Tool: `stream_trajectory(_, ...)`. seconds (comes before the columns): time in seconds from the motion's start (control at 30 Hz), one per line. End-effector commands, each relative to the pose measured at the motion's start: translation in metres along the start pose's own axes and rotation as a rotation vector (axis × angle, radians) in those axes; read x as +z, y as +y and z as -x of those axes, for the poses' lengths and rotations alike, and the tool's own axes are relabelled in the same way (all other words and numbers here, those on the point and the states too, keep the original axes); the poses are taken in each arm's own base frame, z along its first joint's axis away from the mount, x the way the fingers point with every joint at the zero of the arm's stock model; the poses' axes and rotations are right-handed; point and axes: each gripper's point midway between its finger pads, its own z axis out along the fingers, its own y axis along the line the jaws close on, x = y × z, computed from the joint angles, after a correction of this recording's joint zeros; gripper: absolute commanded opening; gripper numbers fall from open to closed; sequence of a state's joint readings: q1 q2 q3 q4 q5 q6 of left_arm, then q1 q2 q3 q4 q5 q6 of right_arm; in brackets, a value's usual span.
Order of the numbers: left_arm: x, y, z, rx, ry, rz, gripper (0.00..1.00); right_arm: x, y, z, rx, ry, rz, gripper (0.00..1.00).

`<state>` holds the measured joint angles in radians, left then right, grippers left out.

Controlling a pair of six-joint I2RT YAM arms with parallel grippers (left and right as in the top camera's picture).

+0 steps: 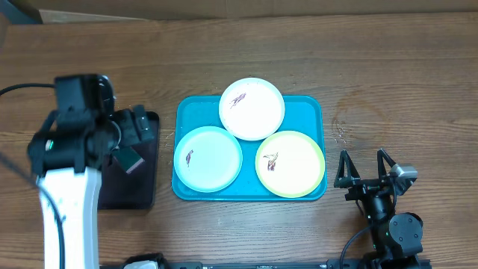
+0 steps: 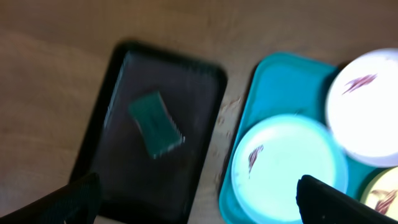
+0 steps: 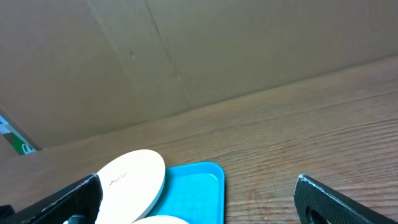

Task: Clean dirty plates on tray and stack at the side
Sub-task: 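Move the left gripper to the black tray and grasp the green sponge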

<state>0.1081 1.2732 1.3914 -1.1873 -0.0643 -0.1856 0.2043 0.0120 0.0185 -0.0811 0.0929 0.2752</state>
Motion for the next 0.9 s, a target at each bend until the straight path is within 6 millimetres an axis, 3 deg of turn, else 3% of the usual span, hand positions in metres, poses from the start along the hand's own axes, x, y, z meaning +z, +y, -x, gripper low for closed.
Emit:
stream_trajectory(0.0, 0.021, 0.002, 0.000, -0.042, 0.076, 0.017, 1.00, 0.000, -0.001, -0.002, -0.007, -0.003, -0.001, 1.00)
stream_trajectory(0.2, 0.071, 0.037, -0.009, -0.289, 0.233, 0.101, 1.00, 0.000, -0.001, -0.002, -0.007, -0.003, -0.001, 1.00)
stream_trajectory(0.4, 0.112, 0.066, -0.033, -0.416, 0.421, 0.110, 0.97, 0.000, -0.001, -0.002, -0.007, -0.003, -0.001, 1.00)
stream_trajectory(0.53, 0.134, 0.073, -0.047, -0.427, 0.510, 0.122, 0.76, 0.000, -0.001, -0.002, -0.007, -0.003, -0.001, 1.00)
stream_trajectory(0.87, 0.189, 0.076, -0.070, -0.415, 0.637, 0.141, 0.70, 0.000, -0.001, -0.002, -0.007, -0.003, -0.001, 1.00)
